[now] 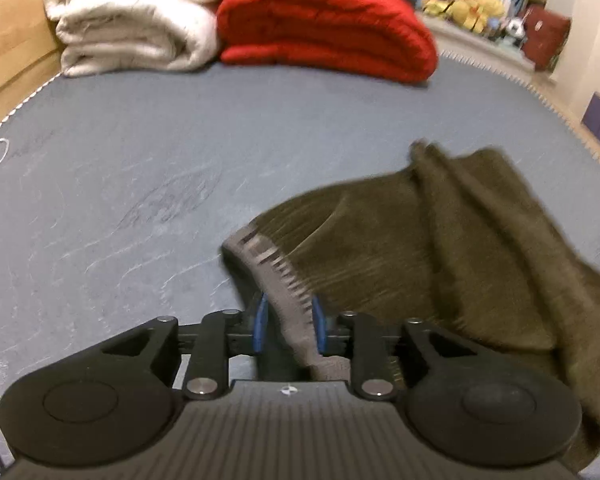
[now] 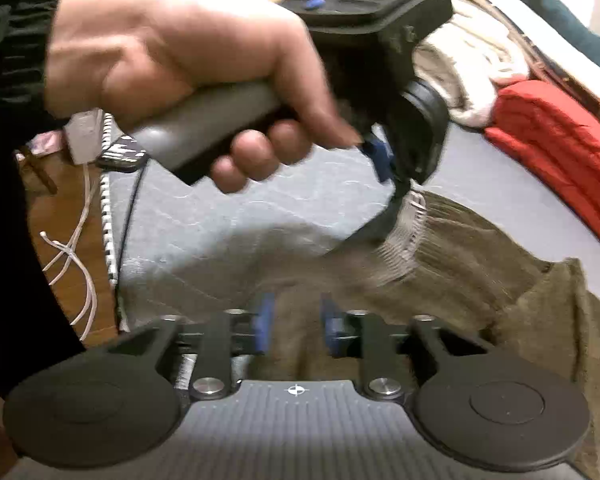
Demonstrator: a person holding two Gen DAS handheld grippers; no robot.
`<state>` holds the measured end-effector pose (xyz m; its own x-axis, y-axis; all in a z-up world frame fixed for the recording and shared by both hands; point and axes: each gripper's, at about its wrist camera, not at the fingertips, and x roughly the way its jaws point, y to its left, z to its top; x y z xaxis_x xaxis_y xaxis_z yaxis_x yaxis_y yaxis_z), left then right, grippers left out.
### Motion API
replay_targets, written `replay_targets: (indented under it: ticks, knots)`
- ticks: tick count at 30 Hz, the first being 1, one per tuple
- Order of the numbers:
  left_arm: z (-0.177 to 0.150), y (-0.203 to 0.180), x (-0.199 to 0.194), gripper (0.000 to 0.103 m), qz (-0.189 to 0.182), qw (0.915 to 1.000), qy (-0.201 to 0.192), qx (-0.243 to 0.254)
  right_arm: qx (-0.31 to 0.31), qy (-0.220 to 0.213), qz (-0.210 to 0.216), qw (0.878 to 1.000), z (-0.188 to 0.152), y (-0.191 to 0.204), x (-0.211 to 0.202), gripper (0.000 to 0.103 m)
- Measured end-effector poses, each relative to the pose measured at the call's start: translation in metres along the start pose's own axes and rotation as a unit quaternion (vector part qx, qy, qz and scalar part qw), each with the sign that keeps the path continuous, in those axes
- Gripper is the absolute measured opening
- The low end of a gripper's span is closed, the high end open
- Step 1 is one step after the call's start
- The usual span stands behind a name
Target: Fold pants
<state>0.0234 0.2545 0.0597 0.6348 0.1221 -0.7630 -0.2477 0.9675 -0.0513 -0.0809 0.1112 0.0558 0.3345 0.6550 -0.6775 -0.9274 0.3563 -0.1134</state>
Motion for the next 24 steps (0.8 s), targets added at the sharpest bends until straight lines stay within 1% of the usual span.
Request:
replay_targets:
  ticks: [2,4,6,8,10,11,12,13,15,16,17,19,20,22,24]
  knots:
    - [0.006,-0.010,-0.015,0.029,-0.012,0.9998,-0.018,-0.001,0.021,-0.012,-0.007,1.000,0.003,-0.012,-0.012,0.049]
    - [0.016,-0.024,-0.030,0.029,-0.023,0.9990,-0.037,0.005,0.051,-0.025,-0.020,0.998,0.002,-0.024,-0.030,0.049]
    - [0.020,-0.035,-0.048,0.029,-0.037,0.9980,-0.051,0.000,0.078,-0.040,-0.044,0.995,0.002,-0.043,-0.048,0.049]
    - [0.026,-0.044,-0.069,0.029,-0.066,0.9956,-0.065,-0.017,0.103,-0.054,-0.078,0.990,-0.003,-0.062,-0.064,0.049]
    - [0.036,-0.059,-0.082,0.029,-0.092,0.9925,-0.068,-0.041,0.140,-0.070,-0.109,0.982,-0.012,-0.089,-0.089,0.049]
    - [0.038,-0.066,-0.086,0.029,-0.102,0.9913,-0.068,-0.049,0.152,-0.076,-0.124,0.978,-0.017,-0.096,-0.098,0.049]
    - [0.041,-0.072,-0.093,0.029,-0.113,0.9897,-0.068,-0.055,0.165,-0.082,-0.148,0.972,-0.021,-0.109,-0.110,0.049]
    - [0.042,-0.078,-0.098,0.029,-0.121,0.9887,-0.070,-0.055,0.172,-0.084,-0.174,0.966,-0.024,-0.123,-0.122,0.049]
    - [0.042,-0.093,-0.104,0.030,-0.133,0.9872,-0.076,-0.046,0.178,-0.084,-0.210,0.958,-0.031,-0.146,-0.139,0.050]
    - [0.040,-0.099,-0.104,0.034,-0.138,0.9864,-0.078,-0.043,0.182,-0.083,-0.225,0.954,-0.034,-0.159,-0.146,0.052]
    - [0.037,-0.104,-0.101,0.037,-0.144,0.9857,-0.079,-0.041,0.188,-0.082,-0.232,0.951,-0.037,-0.170,-0.149,0.054]
    - [0.028,-0.115,-0.087,0.038,-0.143,0.9867,-0.070,-0.032,0.206,-0.076,-0.237,0.946,-0.051,-0.192,-0.150,0.056]
    - [0.024,-0.122,-0.077,0.038,-0.134,0.9891,-0.057,-0.022,0.215,-0.074,-0.238,0.944,-0.059,-0.196,-0.145,0.057]
    - [0.019,-0.132,-0.058,0.038,-0.126,0.9914,-0.035,-0.009,0.238,-0.055,-0.228,0.942,-0.080,-0.203,-0.118,0.057]
    - [0.022,-0.139,-0.044,0.038,-0.124,0.9920,-0.023,-0.011,0.241,-0.020,-0.214,0.946,-0.094,-0.207,-0.086,0.057]
